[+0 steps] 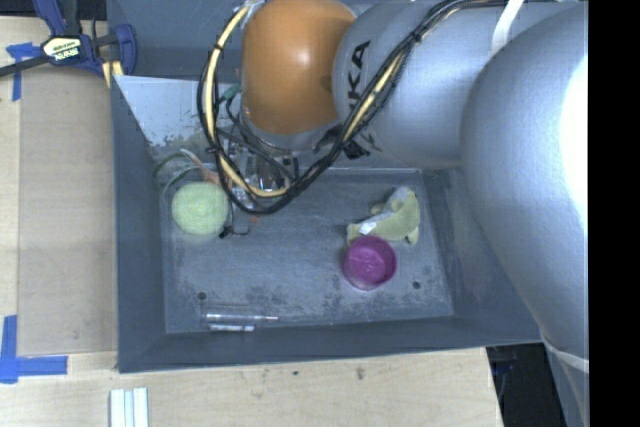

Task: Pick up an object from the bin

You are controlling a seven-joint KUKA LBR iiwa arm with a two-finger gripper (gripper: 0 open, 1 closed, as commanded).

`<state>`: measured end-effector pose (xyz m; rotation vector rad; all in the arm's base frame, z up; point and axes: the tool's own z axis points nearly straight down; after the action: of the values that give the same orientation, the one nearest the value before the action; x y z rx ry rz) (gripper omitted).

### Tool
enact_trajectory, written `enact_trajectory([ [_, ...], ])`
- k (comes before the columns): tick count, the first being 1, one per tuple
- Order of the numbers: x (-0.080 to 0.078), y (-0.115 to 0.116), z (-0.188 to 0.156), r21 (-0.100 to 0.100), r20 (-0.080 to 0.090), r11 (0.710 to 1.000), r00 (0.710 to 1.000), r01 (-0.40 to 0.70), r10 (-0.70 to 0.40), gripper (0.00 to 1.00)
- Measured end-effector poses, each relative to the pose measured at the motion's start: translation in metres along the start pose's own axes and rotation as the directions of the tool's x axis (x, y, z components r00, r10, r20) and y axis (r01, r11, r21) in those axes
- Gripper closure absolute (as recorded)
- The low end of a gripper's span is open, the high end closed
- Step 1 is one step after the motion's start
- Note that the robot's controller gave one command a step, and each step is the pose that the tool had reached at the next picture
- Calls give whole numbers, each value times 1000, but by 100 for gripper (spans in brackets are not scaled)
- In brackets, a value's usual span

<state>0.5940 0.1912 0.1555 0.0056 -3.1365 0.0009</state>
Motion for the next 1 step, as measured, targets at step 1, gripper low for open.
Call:
enact_trajectory([
  [1, -2, -1, -5, -2, 8, 1000, 1000, -3, 3, 0],
])
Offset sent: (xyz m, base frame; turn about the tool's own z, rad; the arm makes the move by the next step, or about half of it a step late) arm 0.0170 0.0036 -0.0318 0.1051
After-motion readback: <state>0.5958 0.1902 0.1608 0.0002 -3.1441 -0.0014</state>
